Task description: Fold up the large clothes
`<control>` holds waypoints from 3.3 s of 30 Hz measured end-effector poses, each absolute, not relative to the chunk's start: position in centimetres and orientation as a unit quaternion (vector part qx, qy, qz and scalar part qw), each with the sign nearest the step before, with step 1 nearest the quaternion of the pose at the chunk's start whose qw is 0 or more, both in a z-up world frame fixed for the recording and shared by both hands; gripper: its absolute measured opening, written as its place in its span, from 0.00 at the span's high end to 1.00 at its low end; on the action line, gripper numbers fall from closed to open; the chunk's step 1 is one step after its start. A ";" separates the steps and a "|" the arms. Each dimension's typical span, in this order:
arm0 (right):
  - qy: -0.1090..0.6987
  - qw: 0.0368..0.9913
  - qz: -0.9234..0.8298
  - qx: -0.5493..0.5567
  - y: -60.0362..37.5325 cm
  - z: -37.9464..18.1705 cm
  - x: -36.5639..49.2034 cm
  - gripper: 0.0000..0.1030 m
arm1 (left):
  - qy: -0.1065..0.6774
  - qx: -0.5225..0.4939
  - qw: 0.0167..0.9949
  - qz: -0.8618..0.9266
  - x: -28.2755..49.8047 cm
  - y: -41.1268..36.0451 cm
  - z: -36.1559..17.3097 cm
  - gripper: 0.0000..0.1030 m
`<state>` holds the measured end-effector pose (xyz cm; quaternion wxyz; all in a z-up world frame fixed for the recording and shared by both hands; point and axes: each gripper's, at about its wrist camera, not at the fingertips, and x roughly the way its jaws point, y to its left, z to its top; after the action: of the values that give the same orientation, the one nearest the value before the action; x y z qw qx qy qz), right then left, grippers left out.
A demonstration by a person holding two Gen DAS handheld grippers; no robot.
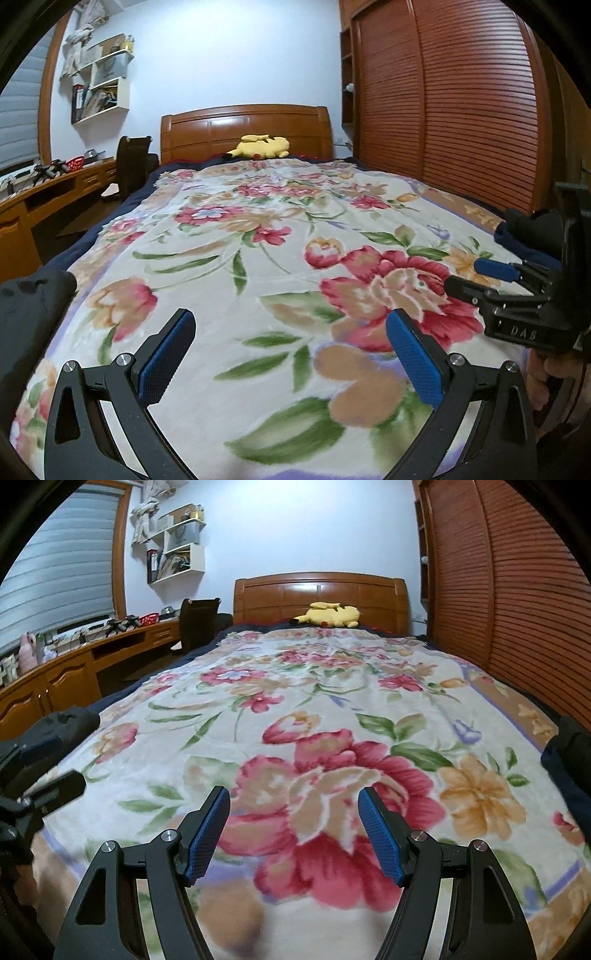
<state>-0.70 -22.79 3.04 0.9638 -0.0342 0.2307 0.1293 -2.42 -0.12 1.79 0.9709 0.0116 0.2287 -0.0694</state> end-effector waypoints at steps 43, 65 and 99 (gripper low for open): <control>0.146 0.981 0.127 -0.019 -22.9 1.7 -5.7 0.28 | 0.186 0.009 0.981 -0.050 -5.6 0.6 2.2 0.00; 0.142 0.982 0.125 -0.017 -23.2 1.7 -5.7 0.28 | 0.185 0.010 0.981 -0.048 -5.6 0.7 2.1 0.00; 0.138 0.983 0.124 -0.017 -23.5 1.6 -5.6 0.28 | 0.185 0.009 0.982 -0.047 -5.6 0.8 2.0 0.00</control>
<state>-5.56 -23.46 1.64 0.9826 -0.0174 0.1376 0.1238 -5.63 0.76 2.03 0.9815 0.0093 0.1852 -0.0471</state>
